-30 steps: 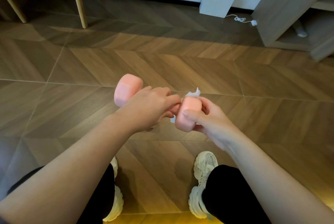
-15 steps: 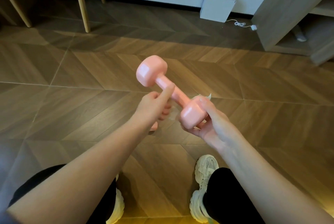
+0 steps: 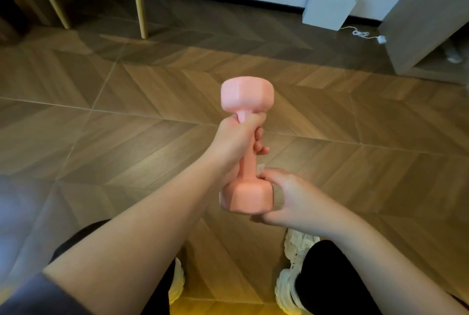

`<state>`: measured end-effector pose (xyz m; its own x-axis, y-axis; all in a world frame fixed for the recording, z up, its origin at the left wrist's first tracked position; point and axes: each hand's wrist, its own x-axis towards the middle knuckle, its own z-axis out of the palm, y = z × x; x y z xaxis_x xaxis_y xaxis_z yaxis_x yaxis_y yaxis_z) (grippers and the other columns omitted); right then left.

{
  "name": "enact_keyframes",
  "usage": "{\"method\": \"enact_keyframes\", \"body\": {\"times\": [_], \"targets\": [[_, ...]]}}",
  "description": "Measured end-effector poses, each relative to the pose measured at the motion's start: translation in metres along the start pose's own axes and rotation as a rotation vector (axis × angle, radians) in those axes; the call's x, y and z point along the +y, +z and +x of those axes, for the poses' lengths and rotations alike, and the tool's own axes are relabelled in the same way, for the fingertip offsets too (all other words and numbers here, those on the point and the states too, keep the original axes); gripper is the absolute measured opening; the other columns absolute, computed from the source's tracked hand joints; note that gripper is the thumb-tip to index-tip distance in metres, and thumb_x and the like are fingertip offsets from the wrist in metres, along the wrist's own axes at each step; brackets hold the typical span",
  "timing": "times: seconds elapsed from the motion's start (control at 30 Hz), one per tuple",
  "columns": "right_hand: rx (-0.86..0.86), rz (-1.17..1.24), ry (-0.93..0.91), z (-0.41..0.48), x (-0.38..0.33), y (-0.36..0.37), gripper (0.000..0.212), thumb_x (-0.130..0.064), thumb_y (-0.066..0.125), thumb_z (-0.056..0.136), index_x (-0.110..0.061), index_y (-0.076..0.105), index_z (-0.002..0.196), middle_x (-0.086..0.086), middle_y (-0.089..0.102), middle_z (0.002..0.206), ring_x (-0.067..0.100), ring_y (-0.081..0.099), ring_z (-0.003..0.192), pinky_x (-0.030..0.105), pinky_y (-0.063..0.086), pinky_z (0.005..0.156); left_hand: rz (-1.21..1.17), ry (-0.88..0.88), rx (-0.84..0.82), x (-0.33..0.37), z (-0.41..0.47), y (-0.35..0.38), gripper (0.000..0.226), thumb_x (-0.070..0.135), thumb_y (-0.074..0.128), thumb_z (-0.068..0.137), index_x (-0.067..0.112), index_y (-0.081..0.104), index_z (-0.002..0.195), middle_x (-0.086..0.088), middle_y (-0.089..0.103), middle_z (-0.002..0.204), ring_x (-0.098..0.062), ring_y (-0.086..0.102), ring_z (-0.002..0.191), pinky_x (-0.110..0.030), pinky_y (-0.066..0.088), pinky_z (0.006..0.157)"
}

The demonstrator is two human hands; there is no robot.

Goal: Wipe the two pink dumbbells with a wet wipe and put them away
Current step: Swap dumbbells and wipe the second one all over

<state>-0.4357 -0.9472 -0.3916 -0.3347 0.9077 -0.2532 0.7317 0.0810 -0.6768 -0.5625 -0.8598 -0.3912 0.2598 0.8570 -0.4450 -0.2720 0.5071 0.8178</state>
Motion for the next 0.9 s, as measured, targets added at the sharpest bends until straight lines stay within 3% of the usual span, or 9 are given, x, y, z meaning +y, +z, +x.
{"method": "enact_keyframes", "body": {"times": [0.07, 0.17, 0.23, 0.37, 0.43, 0.53, 0.63, 0.73, 0.9], "targets": [[0.070, -0.157, -0.068, 0.000, 0.004, 0.007, 0.041, -0.034, 0.085, 0.068, -0.029, 0.060, 0.099, -0.022, 0.056, 0.093, -0.004, 0.049, 0.090, 0.018, 0.034, 0.093, 0.055, 0.015, -0.009, -0.003, 0.000, 0.002, 0.017, 0.013, 0.058, 0.096, 0.013, 0.052, 0.080, 0.000, 0.044, 0.058, -0.013, 0.038, 0.045, -0.029, 0.048, 0.052], [0.334, -0.231, -0.123, -0.005, 0.019, 0.010, 0.051, -0.039, 0.088, 0.063, -0.025, 0.064, 0.105, -0.014, 0.066, 0.101, 0.004, 0.056, 0.102, 0.025, 0.022, 0.113, 0.013, 0.035, -0.008, 0.001, 0.006, 0.003, 0.015, 0.012, 0.056, 0.098, 0.012, 0.051, 0.084, 0.001, 0.044, 0.057, -0.011, 0.038, 0.044, -0.028, 0.049, 0.052], [0.360, -0.226, -0.153, -0.004, 0.023, 0.010, 0.052, -0.038, 0.088, 0.063, -0.024, 0.064, 0.107, -0.011, 0.066, 0.104, 0.005, 0.054, 0.105, 0.027, 0.021, 0.114, -0.024, 0.041, -0.002, 0.003, 0.008, 0.003, 0.015, 0.011, 0.055, 0.098, 0.012, 0.050, 0.084, 0.002, 0.044, 0.055, -0.011, 0.038, 0.043, -0.028, 0.049, 0.051], [0.206, -0.192, -0.168, 0.004, 0.021, 0.010, 0.048, -0.040, 0.080, 0.066, -0.024, 0.060, 0.107, -0.013, 0.061, 0.110, 0.007, 0.052, 0.110, 0.050, 0.036, 0.110, -0.072, 0.024, -0.107, 0.001, 0.006, 0.001, 0.019, 0.012, 0.057, 0.095, 0.015, 0.047, 0.079, 0.003, 0.042, 0.053, -0.011, 0.036, 0.043, -0.027, 0.043, 0.051], [0.281, -0.176, -0.190, 0.001, 0.022, 0.006, 0.053, -0.042, 0.083, 0.062, -0.023, 0.062, 0.107, -0.012, 0.064, 0.112, 0.008, 0.055, 0.113, 0.048, 0.034, 0.112, -0.157, 0.006, -0.191, 0.007, 0.004, 0.000, 0.023, 0.012, 0.054, 0.092, 0.017, 0.045, 0.072, 0.003, 0.039, 0.052, -0.010, 0.034, 0.041, -0.026, 0.044, 0.051], [0.426, -0.213, -0.243, -0.005, 0.022, 0.000, 0.057, -0.043, 0.088, 0.059, -0.023, 0.064, 0.106, -0.012, 0.065, 0.109, 0.008, 0.057, 0.111, 0.037, 0.028, 0.115, -0.230, -0.028, -0.176, 0.013, 0.008, -0.003, 0.031, 0.014, 0.056, 0.092, 0.017, 0.046, 0.063, 0.001, 0.041, 0.056, -0.012, 0.038, 0.047, -0.026, 0.046, 0.052], [0.345, -0.189, -0.224, -0.002, 0.018, 0.005, 0.057, -0.052, 0.082, 0.060, -0.026, 0.063, 0.107, -0.013, 0.064, 0.107, 0.007, 0.055, 0.113, 0.040, 0.026, 0.116, -0.197, -0.059, -0.153, 0.009, 0.009, -0.006, 0.031, 0.014, 0.064, 0.081, 0.017, 0.049, 0.054, -0.001, 0.039, 0.053, -0.015, 0.037, 0.046, -0.026, 0.037, 0.047], [0.249, -0.145, -0.195, 0.003, 0.015, 0.011, 0.057, -0.057, 0.078, 0.059, -0.024, 0.060, 0.101, -0.016, 0.059, 0.102, 0.006, 0.053, 0.107, 0.047, 0.033, 0.112, -0.220, -0.085, -0.210, 0.007, 0.007, -0.004, 0.034, 0.010, 0.056, 0.088, 0.017, 0.043, 0.057, 0.001, 0.035, 0.050, -0.012, 0.033, 0.042, -0.024, 0.034, 0.042], [0.436, -0.289, -0.193, 0.000, 0.019, 0.008, 0.059, -0.064, 0.072, 0.058, -0.021, 0.064, 0.099, -0.010, 0.067, 0.096, 0.012, 0.061, 0.096, 0.042, 0.034, 0.109, -0.103, -0.037, -0.100, 0.008, 0.009, -0.003, 0.022, 0.016, 0.068, 0.088, 0.014, 0.055, 0.071, 0.000, 0.049, 0.059, -0.013, 0.045, 0.050, -0.027, 0.045, 0.054]]}}
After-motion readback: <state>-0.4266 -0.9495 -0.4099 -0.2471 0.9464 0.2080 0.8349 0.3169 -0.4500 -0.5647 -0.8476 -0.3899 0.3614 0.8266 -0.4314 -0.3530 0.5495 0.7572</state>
